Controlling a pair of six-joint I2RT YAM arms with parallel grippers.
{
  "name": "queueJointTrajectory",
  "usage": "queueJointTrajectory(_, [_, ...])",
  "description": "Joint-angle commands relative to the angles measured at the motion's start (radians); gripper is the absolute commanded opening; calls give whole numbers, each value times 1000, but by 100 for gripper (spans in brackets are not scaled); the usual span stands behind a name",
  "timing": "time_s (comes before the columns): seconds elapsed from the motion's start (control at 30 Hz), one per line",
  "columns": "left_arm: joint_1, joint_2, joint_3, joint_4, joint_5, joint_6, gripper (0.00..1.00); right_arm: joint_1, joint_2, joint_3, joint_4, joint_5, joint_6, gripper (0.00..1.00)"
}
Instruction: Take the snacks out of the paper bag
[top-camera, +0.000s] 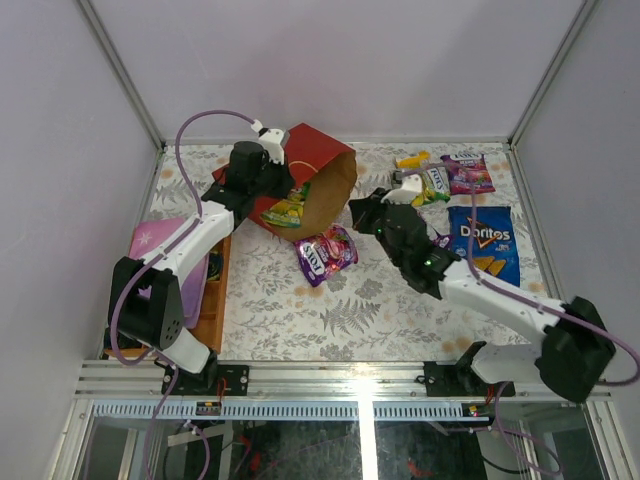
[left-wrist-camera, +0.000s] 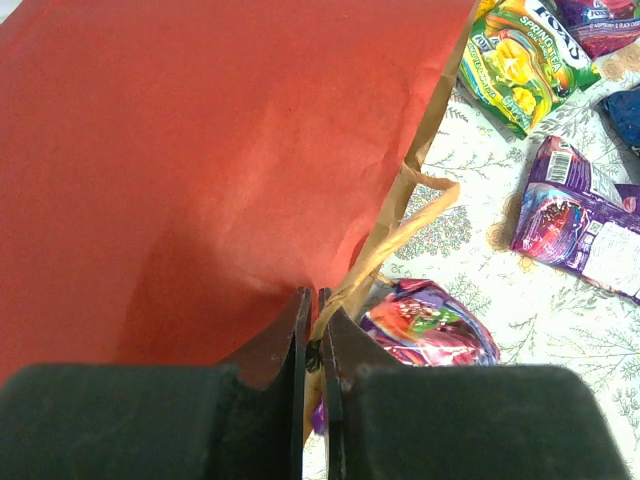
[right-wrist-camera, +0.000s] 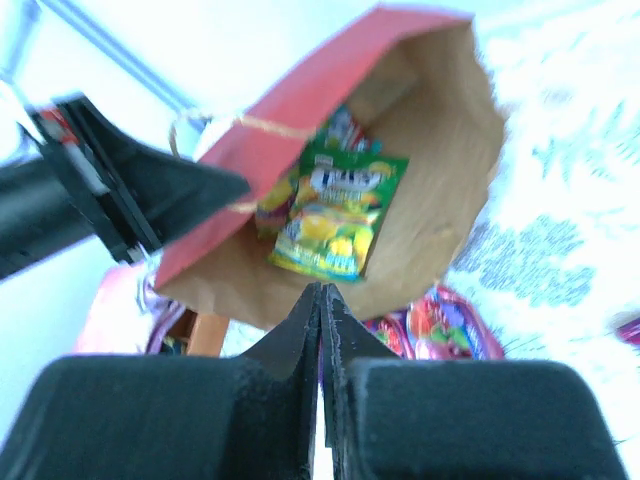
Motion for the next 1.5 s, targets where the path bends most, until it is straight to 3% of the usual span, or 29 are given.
queueJointTrajectory(0.0, [12, 3, 11, 14, -10, -7, 5, -1, -161, -26, -36, 181, -182, 0])
queueJointTrajectory(0.13, [12, 5, 15, 16, -3, -20, 5, -1, -165, 9, -117, 189, -244, 1])
queueJointTrajectory(0.17, [11, 6, 18, 12, -6, -21, 5, -2, -138, 22, -146, 181, -234, 13])
queueJointTrajectory(0.2, [12, 8, 20, 8, -8, -21, 5, -2, -107, 29, -172, 175, -221, 44])
queueJointTrajectory(0.23, [12, 8, 20, 7, -10, -22, 5, -2, -73, 40, -200, 168, -205, 61])
queueJointTrajectory(0.3, [12, 5, 21, 4, -13, -22, 5, -4, -6, 48, -246, 153, -180, 76])
queueJointTrajectory(0.37, [13, 2, 19, 2, -14, -21, 5, -16, 50, 39, -253, 99, -171, 80])
queueJointTrajectory(0.6, [12, 6, 19, -2, -27, -11, 5, -113, 159, -51, -152, -148, -166, 78])
queueJointTrajectory(0.83, [12, 14, 21, -7, -35, -1, 5, -250, 276, -136, 50, -527, -67, 73])
queueJointTrajectory(1.13, [14, 6, 15, -18, -55, 14, 5, -270, 465, -154, 211, -656, 25, 66])
queueJointTrajectory(1.23, [14, 6, 13, -19, -61, 17, 5, -271, 503, -158, 255, -688, 56, 59])
queueJointTrajectory(1.4, [16, 9, 16, -22, -65, 19, 5, -270, 518, -159, 269, -710, 63, 32])
queueJointTrajectory(1.47, [16, 11, 17, -24, -67, 19, 5, -270, 499, -157, 243, -703, 49, 29])
